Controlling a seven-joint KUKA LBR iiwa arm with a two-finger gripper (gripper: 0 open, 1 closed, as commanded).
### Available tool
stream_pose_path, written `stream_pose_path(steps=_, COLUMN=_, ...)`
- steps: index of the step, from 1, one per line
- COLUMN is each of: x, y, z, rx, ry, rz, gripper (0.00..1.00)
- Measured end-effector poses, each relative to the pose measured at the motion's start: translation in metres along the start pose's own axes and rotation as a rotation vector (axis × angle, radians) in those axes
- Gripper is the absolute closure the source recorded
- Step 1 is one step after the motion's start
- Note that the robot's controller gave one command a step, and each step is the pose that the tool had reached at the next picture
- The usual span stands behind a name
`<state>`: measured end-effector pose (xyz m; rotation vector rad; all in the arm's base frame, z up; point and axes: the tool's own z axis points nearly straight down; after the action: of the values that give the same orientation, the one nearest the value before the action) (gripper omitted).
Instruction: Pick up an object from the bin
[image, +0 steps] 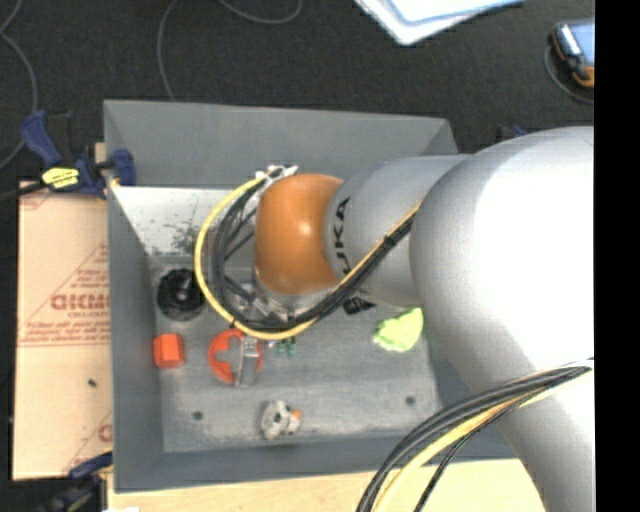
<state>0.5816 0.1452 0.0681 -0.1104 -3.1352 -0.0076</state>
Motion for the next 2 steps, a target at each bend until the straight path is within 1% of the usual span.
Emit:
stream_pose_path(steps=1, x=0.013, y=-0.016, z=-0.003, rx=-0.002, ry=-0.015, rz=0.101, gripper=0.00)
stream_pose_path(steps=2, x=-0.003, y=-0.001, z=-0.002, rx=-0.002, ry=-0.007, rz=0.002, gripper=1.00)
